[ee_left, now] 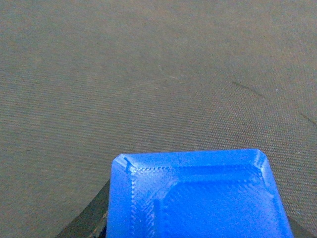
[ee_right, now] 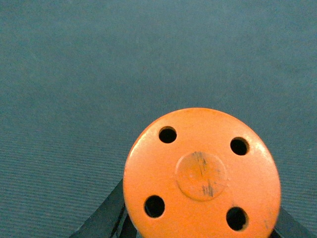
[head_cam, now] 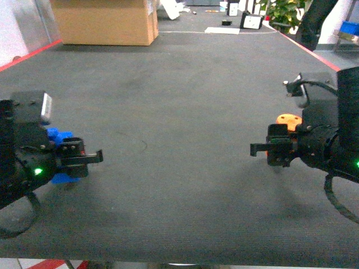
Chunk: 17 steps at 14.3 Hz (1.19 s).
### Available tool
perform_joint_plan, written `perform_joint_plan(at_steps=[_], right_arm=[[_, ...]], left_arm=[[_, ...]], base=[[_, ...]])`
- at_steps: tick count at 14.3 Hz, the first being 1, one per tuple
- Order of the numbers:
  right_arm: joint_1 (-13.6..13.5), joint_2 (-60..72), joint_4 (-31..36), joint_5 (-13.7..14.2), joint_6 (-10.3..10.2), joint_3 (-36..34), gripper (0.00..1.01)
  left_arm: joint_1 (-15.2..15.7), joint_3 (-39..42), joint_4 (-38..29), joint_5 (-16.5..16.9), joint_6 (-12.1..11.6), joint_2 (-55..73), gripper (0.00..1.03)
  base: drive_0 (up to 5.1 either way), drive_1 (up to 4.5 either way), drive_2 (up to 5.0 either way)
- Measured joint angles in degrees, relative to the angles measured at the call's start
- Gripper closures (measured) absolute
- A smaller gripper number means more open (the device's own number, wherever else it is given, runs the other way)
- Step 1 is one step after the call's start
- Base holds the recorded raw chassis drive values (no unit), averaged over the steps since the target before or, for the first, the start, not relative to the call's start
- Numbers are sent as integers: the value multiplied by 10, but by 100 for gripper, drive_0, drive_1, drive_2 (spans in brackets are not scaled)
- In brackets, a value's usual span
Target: Sort blue parts and orange caps into right shelf containers
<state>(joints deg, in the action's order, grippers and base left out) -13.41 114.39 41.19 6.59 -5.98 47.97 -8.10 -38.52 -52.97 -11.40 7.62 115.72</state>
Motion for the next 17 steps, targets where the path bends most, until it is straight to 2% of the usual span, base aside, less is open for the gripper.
perform_joint_plan(at_steps=[2, 4, 6, 7, 9, 11, 13, 16, 17], right_arm=[[8, -85, 40, 5, 3, -57, 57], [17, -195, 53, 17, 22, -125, 57], [19, -333, 23, 33, 37, -190, 57], [19, -404, -1, 41, 41, -212, 57], [18, -567, -61, 56, 42, -248, 57], [17, -711, -131, 81, 43, -276, 57], [17, -808, -210, 90, 42, -281, 57], [17, -820, -228, 86, 41, -281, 57], [27, -828, -293, 53, 46, -275, 57]], left_arm=[[6, 85, -23, -19, -1, -108, 59], [22, 149, 24, -23, -13, -265, 59], [33, 174, 97, -45, -37, -448, 59], [24, 177, 131, -61, -45, -533, 59], [-10, 185, 204, -96, -53, -696, 59], [-61, 194, 264, -121, -81, -816, 59], [-62, 200, 299, -133, -99, -876, 59], [-60, 201, 300, -136, -110, -877, 59], [-41, 184, 393, -78, -103, -888, 59]], base=[[0, 0, 0], [0, 0, 0], [0, 0, 0], [0, 0, 0], [0, 0, 0], [0, 0, 0], [0, 0, 0], [0, 0, 0], [0, 0, 0]])
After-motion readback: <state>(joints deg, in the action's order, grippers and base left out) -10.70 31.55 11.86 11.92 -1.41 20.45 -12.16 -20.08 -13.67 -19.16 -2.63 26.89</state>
